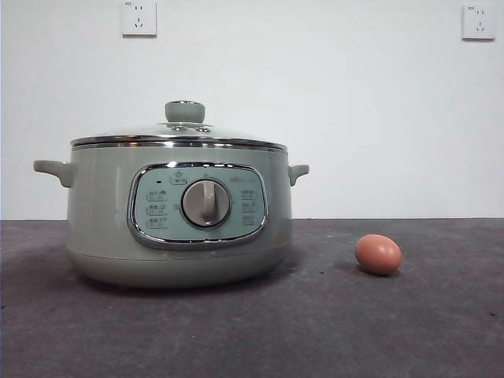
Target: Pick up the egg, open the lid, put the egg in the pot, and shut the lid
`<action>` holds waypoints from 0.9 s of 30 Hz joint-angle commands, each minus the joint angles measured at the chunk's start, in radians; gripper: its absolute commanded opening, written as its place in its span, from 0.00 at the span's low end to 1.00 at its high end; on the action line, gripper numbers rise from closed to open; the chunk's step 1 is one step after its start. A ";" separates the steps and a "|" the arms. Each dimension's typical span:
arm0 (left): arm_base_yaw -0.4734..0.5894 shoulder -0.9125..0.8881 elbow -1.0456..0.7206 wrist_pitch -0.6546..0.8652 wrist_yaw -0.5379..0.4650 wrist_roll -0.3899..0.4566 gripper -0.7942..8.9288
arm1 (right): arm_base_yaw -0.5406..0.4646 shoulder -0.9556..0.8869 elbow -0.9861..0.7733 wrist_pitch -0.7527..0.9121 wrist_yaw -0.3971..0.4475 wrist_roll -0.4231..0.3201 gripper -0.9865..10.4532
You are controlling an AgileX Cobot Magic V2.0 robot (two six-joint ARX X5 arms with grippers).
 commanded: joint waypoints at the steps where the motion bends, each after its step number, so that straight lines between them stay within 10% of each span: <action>1: 0.002 0.005 0.004 0.000 0.037 0.015 0.09 | 0.000 0.003 0.003 0.000 -0.002 -0.009 0.12; 8: 0.002 0.014 0.004 -0.007 0.049 0.015 0.73 | 0.000 0.003 0.003 -0.019 -0.027 -0.006 0.60; 27: -0.063 0.257 0.187 -0.003 0.085 0.045 0.73 | 0.000 0.045 0.003 -0.039 -0.032 -0.006 0.61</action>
